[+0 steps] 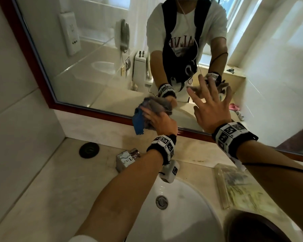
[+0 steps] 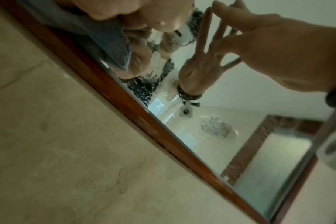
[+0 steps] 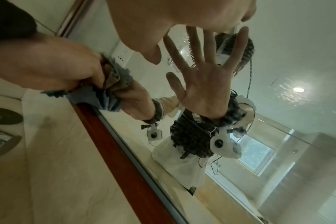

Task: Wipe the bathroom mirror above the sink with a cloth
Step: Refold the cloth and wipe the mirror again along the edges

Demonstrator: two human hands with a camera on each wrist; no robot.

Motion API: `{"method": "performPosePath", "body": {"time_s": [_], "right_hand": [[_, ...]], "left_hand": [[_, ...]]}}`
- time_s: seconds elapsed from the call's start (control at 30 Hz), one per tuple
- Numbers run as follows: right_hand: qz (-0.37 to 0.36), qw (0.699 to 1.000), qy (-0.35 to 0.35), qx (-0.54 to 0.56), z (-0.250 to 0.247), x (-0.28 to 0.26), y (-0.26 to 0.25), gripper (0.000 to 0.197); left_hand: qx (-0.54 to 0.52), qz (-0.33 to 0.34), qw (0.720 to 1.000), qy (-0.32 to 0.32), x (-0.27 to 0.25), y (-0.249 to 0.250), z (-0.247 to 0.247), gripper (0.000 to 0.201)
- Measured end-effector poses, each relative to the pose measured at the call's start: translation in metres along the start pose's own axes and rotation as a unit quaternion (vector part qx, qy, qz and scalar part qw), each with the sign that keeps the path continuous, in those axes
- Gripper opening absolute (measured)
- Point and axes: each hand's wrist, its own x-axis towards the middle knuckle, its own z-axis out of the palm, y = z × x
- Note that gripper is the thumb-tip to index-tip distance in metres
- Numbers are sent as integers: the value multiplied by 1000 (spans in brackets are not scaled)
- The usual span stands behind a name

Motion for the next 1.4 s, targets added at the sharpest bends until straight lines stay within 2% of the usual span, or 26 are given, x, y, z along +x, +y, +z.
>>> {"method": "performPosePath", "body": {"time_s": [0.07, 0.3, 0.47, 0.7, 0.87, 1.03, 1.17, 1.27, 1.4], "right_hand": [[33, 999, 0, 6, 4, -8, 9, 81], [123, 992, -8, 18, 24, -45, 57, 92], [127, 992, -16, 1, 36, -65, 88, 86], [106, 994, -2, 6, 38, -67, 97, 79], [82, 996, -11, 10, 34, -69, 106, 84], [67, 997, -28, -1, 33, -77, 119, 92], [74, 997, -28, 2, 40, -87, 130, 94], [71, 997, -24, -4, 49, -91, 137, 100], [98, 995, 7, 1, 61, -100, 148, 92]], "left_hand": [[6, 41, 999, -15, -12, 14, 3, 92], [61, 15, 996, -70, -47, 38, 39, 104], [65, -9, 990, -122, -73, 43, 62, 102], [53, -10, 981, -188, -103, 41, 80, 109], [34, -12, 985, -170, -100, 53, 79, 109], [26, -22, 988, -148, -103, 72, 90, 130], [41, -29, 988, -145, -109, 77, 101, 119], [79, -15, 985, -150, -115, 71, 109, 119], [82, -3, 983, -163, -124, 67, 120, 119]]}}
